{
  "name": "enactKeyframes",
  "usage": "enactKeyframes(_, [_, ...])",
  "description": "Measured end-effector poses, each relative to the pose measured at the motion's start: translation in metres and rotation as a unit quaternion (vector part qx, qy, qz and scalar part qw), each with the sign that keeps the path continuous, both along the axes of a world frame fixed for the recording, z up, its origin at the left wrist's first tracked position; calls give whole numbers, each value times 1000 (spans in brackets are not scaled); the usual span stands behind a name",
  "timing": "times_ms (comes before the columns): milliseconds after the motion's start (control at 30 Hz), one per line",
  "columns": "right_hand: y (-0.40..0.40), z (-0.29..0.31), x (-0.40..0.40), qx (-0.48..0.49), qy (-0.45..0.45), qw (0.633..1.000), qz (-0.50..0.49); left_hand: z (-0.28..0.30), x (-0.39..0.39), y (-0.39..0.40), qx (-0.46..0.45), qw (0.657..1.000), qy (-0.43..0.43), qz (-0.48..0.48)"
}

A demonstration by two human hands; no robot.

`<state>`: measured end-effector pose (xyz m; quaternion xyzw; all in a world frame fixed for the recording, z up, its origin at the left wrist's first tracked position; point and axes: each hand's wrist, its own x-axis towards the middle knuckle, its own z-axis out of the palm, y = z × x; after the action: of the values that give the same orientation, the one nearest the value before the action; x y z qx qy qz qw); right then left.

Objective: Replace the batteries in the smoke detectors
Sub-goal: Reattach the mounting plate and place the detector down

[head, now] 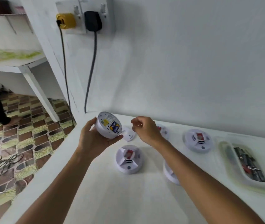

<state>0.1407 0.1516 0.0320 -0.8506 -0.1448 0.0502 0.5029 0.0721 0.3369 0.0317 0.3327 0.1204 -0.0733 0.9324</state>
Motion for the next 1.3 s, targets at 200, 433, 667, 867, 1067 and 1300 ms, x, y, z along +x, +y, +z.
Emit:
enactKeyframes(200, [58, -27, 29, -290, 16, 951, 100, -40, -8, 54, -7, 1000, 25, 9])
enactKeyframes(433, [76, -30, 35, -383, -43, 918, 90, -64, -7, 70, -63, 998, -15, -19])
enactKeyframes(667, [86, -13, 27, -180, -29, 981, 61, -71, -2, 76, -54, 996, -49, -44])
enactKeyframes(867, [107, 13, 3, -100, -32, 985, 141, -69, -2, 76, -40, 996, -59, -47])
enactKeyframes(1067, [120, 13, -8, -171, -24, 969, 179, -70, -1, 77, -38, 998, -35, -29])
enactKeyframes(1300, [122, 17, -6, -198, -59, 952, 226, -75, 0, 77, -14, 997, -65, -35])
